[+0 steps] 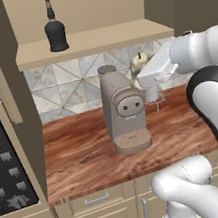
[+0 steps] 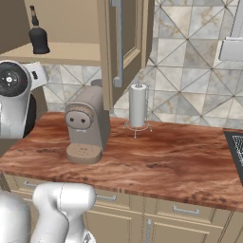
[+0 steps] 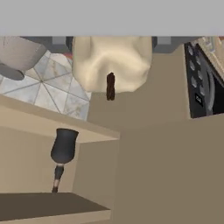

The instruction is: Get the candle and the liquor from the cabinet and move them to the dining counter.

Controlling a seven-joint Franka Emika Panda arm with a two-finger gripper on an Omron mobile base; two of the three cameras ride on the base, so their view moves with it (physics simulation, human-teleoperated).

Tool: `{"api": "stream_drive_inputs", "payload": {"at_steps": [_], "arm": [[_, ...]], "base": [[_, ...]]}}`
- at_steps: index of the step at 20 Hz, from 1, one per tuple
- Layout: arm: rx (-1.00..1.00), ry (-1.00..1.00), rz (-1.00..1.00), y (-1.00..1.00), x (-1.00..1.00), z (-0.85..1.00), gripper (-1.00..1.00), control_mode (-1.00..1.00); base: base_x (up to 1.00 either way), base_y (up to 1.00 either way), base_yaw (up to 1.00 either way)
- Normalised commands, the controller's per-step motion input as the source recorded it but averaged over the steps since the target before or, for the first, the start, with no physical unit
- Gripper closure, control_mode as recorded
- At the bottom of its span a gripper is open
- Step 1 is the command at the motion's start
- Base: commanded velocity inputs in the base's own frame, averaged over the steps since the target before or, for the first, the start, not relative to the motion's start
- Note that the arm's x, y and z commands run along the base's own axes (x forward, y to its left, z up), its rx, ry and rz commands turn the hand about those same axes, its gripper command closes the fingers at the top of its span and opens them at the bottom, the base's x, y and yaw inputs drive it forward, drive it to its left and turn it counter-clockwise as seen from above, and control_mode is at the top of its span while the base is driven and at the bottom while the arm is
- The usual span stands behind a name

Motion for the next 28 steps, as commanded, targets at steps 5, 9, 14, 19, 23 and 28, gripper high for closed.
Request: {"api": "stream_drive_inputs", "payload": {"at_steps": [5, 9, 14, 19, 23, 28], "arm": [[-0.03, 0.02, 0.11, 0.06, -0.83, -0.31, 1.0, -1.0], [-0.03, 0.0, 0.03, 0.27, -0.49, -0.2, 1.0, -1.0], [0.0, 0.0, 0.0, 0.0, -0.06, -0.03, 1.0, -1.0], [0.0, 0.0, 0.0, 0.0, -0.04, -0.1, 1.0, -1.0], [-0.01, 0.0, 0.05, 0.1, -0.33, -0.36, 1.0, 1.0], [0.0, 0.0, 0.0, 0.0, 0.0, 0.0, 1.0, 1.0]], "base": [[0.0, 0.0, 0.0], [0.0, 0.0, 0.0], [0.0, 0.0, 0.0], [0.0, 0.0, 0.0], [-0.13, 0.08, 0.04], [-0.56, 0.35, 0.23]]}}
